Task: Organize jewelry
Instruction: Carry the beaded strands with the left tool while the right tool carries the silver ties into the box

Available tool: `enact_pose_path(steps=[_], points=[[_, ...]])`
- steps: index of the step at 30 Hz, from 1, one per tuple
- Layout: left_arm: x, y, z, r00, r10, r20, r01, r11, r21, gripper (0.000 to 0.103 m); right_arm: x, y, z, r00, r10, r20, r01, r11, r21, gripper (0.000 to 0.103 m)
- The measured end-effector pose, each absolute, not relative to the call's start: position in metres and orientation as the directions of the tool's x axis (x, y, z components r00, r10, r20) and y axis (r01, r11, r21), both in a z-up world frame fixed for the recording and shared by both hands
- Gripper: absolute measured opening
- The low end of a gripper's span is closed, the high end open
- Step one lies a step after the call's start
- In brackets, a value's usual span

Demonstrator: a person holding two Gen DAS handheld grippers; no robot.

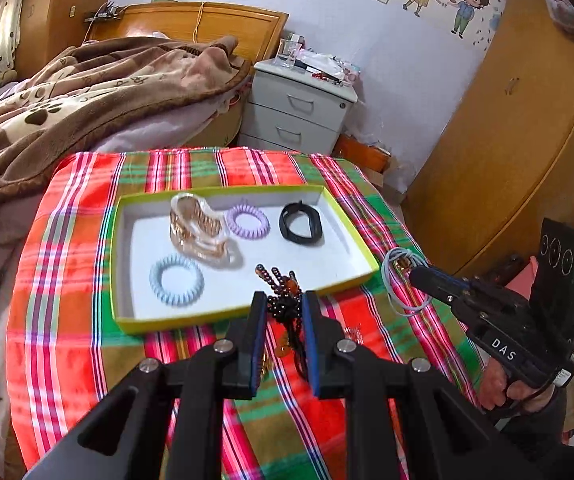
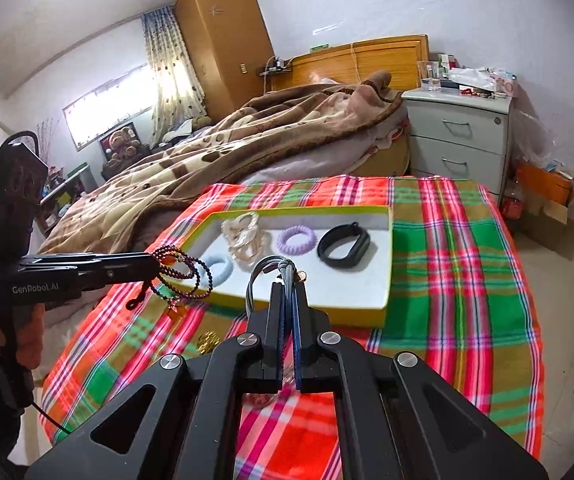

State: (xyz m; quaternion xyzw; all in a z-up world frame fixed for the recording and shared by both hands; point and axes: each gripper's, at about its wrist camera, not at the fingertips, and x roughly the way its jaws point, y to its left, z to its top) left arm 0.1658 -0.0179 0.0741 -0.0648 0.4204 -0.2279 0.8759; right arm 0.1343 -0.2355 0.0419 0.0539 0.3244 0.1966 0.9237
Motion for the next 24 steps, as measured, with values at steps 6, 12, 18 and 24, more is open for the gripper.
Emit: enact_pose_path(steps=[6,12,18,24], points=[[0.195,-0.024,0.066,0.53,-0.464,-0.71,0.339,0.883,-0.324,0.018,0.165,-0.241,0.038,0.705,0.371,-0.604,-0.297,0.929,0.222,0.003],[0.217,-0.032,0.058,0.516,-0.482,-0.708,0.339,0.874,-0.348,0.018,0.197,-0.244,0.023,0.676,0.36,-0.642,-0.278,0.933,0.23,0.003],[0.236,-0.043,0.045,0.494,-0.49,-0.718,0.338,0.869,-0.361,0.018,0.221,-0.244,0.011,0.647,0.363,-0.67,-0.273,0.931,0.241,0.003],[0.247,-0.048,0.026,0.469,-0.487,-0.737,0.326,0.871,-0.368,0.018,0.235,-0.242,0.001,0.615,0.36,-0.702,-0.281,0.931,0.232,0.003]])
